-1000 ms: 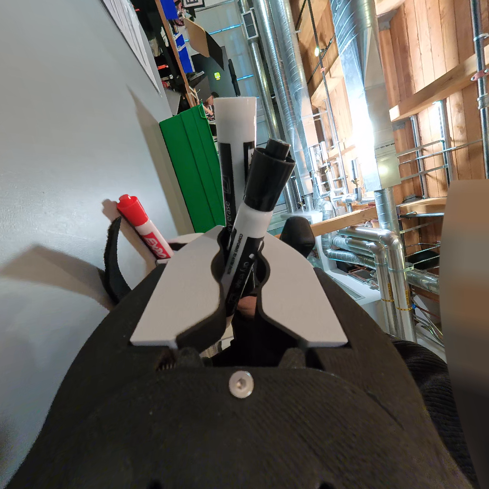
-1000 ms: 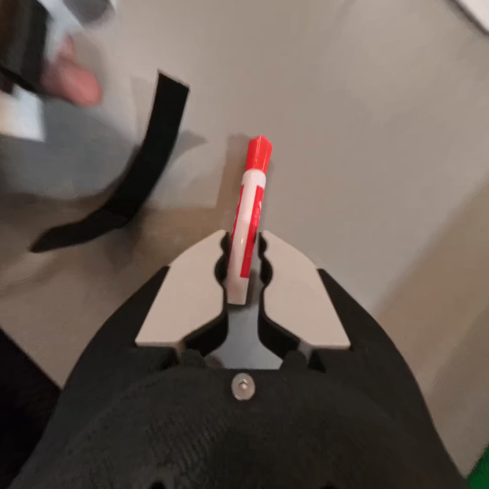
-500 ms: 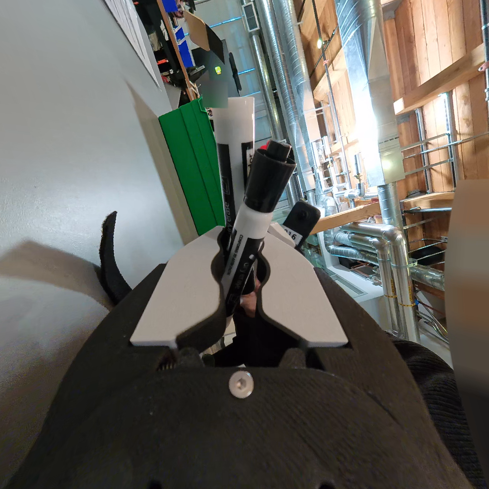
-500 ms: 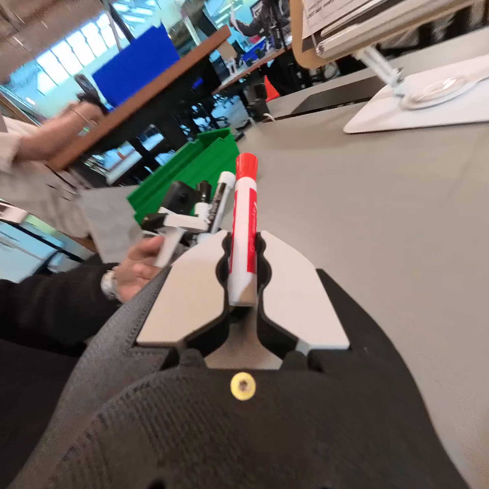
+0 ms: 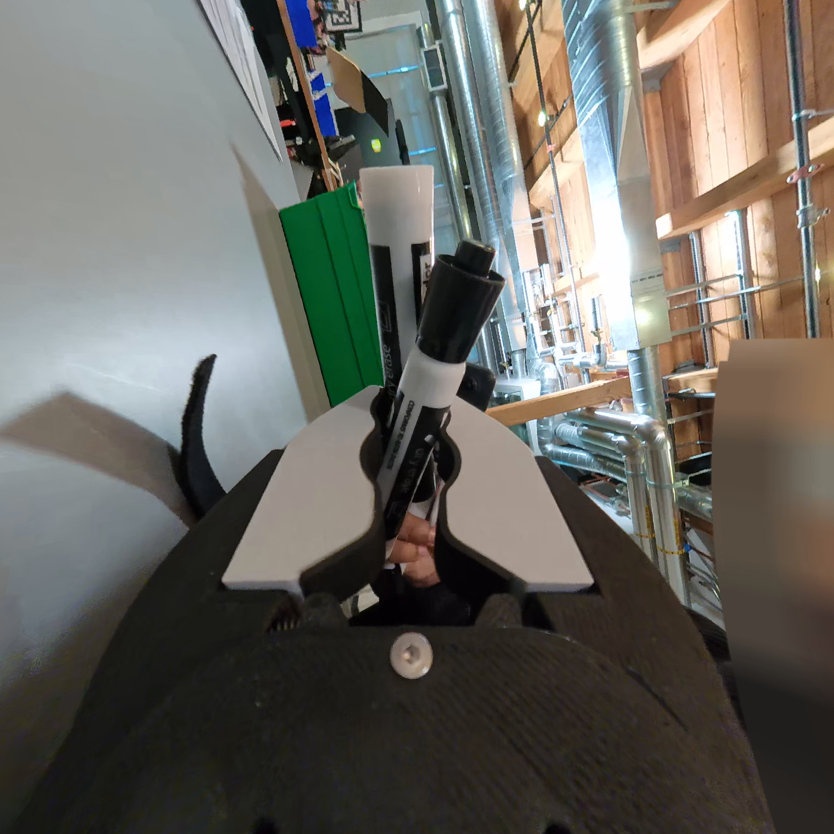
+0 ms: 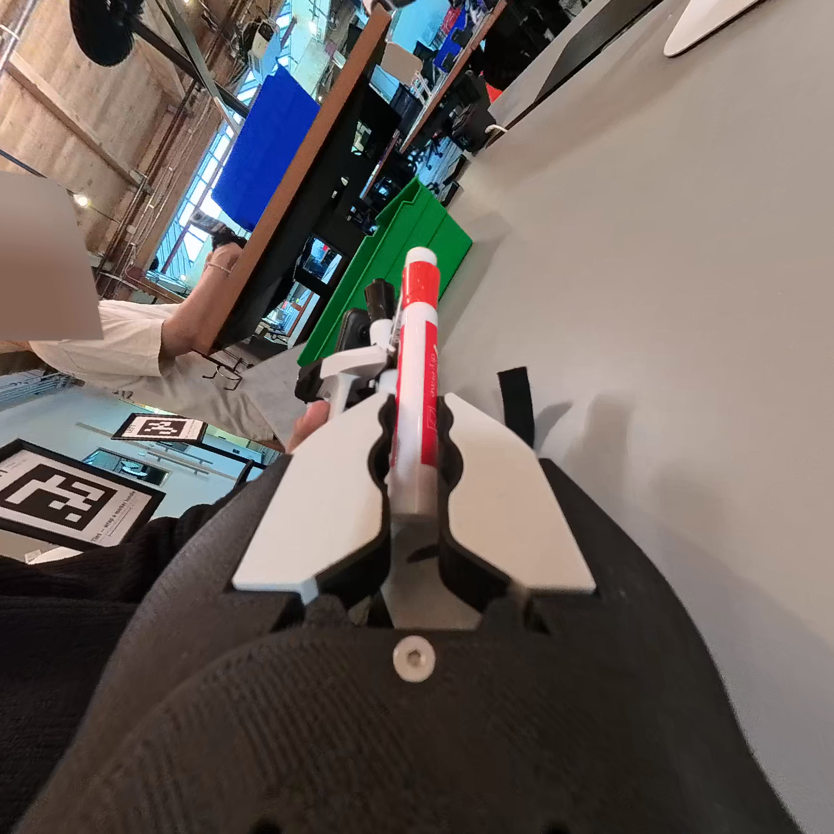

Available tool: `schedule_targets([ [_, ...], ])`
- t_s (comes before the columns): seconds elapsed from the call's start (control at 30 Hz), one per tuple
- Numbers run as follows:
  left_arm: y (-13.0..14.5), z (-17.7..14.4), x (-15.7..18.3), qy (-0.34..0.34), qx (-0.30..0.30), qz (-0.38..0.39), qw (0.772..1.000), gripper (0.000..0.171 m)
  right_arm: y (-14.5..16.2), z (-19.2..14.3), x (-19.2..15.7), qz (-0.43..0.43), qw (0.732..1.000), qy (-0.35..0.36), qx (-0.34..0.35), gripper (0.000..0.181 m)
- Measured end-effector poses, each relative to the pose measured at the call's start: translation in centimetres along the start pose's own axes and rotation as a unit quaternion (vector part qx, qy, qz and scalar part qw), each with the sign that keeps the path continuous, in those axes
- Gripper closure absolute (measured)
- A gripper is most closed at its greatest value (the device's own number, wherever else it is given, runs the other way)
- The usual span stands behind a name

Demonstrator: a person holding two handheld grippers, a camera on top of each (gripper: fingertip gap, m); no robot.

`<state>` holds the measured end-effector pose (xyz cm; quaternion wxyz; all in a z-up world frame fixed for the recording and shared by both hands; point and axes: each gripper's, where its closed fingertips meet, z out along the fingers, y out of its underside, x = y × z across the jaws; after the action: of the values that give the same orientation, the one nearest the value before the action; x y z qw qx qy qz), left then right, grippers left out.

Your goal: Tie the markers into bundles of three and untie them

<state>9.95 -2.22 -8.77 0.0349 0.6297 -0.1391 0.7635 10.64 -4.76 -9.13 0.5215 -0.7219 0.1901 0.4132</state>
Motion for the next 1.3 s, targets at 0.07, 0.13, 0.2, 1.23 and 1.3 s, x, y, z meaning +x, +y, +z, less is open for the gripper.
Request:
schedule_targets([
  [0.07, -0.8, -0.4, -0.1, -0.001, 0.018, -0.004, 1.000, 0.152, 0.1, -0.2, 0.5, -0.009, 1.000, 0.004, -0.011, 0.163],
  [0.13, -1.7, -0.9, 0.0, 0.002, 0.035, -0.006, 0.999, 0.152, 0.5, -0.5, 1.3, -0.030, 0.998, 0.017, -0.043, 0.163],
  [0.2, -2.6, -1.4, 0.2, 0.006, 0.050, -0.005, 0.999, 0.152, 0.9, -0.8, 2.1, -0.060, 0.995, 0.028, -0.078, 0.163],
  [1.23, -5.3, -2.8, 1.2, 0.028, 0.092, 0.007, 0.995, 0.151, 4.1, -0.3, -1.4, -0.111, 0.976, -0.086, -0.166, 0.163],
  [1.3, -5.2, -2.8, 1.2, 0.028, 0.091, 0.005, 0.995, 0.151, 3.7, -0.3, -1.4, -0.108, 0.978, -0.085, -0.155, 0.163],
])
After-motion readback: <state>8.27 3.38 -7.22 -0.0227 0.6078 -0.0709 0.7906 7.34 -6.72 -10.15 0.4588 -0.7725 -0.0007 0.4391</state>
